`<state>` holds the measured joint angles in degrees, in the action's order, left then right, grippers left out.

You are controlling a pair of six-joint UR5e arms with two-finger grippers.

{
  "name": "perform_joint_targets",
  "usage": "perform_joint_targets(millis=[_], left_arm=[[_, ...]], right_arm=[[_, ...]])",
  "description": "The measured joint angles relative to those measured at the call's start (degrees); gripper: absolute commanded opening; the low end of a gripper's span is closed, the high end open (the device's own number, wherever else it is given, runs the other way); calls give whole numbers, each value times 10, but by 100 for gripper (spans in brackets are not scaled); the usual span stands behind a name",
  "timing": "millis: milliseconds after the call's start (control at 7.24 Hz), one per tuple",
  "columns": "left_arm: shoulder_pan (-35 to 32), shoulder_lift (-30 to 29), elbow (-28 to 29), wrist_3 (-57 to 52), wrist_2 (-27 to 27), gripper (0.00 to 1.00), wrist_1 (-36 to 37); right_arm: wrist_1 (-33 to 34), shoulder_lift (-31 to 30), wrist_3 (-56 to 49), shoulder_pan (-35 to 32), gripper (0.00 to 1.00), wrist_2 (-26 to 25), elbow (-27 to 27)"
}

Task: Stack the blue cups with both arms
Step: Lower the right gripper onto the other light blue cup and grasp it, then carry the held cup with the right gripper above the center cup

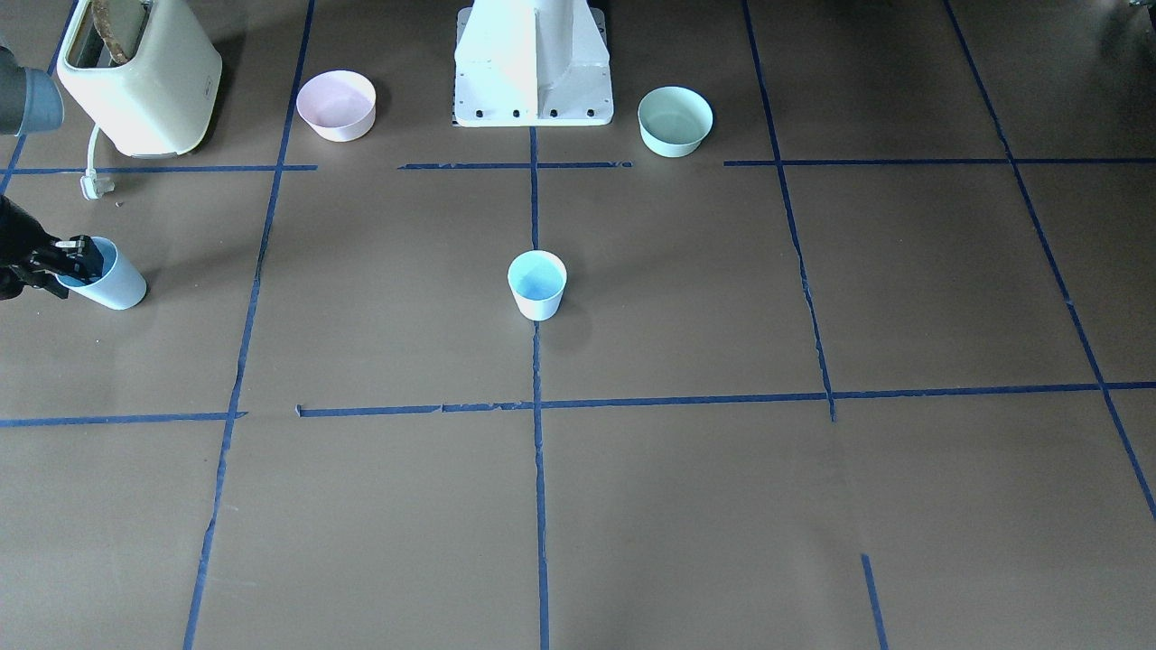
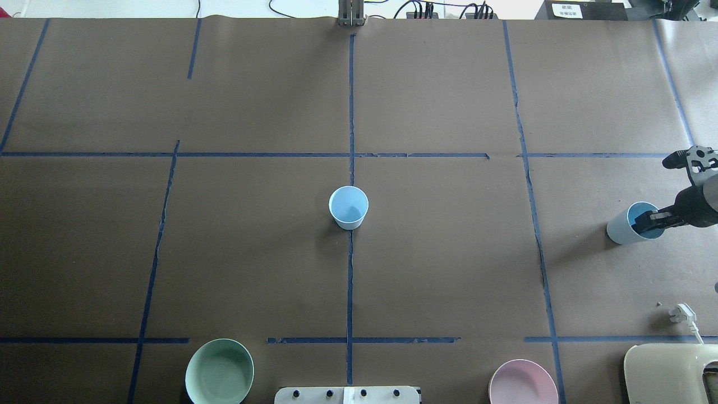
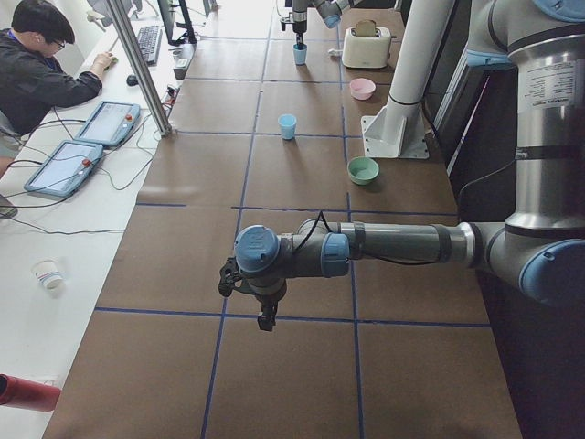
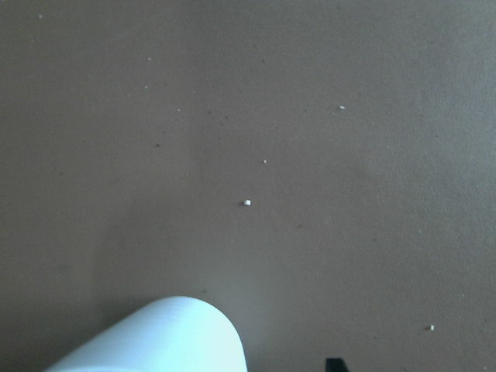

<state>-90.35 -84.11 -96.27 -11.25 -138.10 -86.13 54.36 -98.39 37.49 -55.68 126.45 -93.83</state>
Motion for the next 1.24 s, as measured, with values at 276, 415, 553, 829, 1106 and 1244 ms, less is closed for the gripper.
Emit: perform_joint_targets(millis=[276, 415, 553, 829, 1106, 1244], left_arm=[[0, 0, 0, 1, -1, 100, 0], [0, 0, 0, 1, -1, 100, 0], [0, 0, 0, 2, -1, 100, 0], [0, 0, -1, 7, -4, 100, 0], [0, -1, -1, 9, -8, 100, 0], [0, -1, -1, 9, -8, 100, 0]], right_arm=[[2, 1, 2, 0, 0, 3, -23], [9, 5, 11, 0, 0, 5, -45], [28, 23, 34, 0, 0, 7, -64], [132, 136, 122, 13, 0, 7, -86], [270, 288, 219, 60, 0, -14, -89], [334, 354, 260, 88, 0, -35, -89]])
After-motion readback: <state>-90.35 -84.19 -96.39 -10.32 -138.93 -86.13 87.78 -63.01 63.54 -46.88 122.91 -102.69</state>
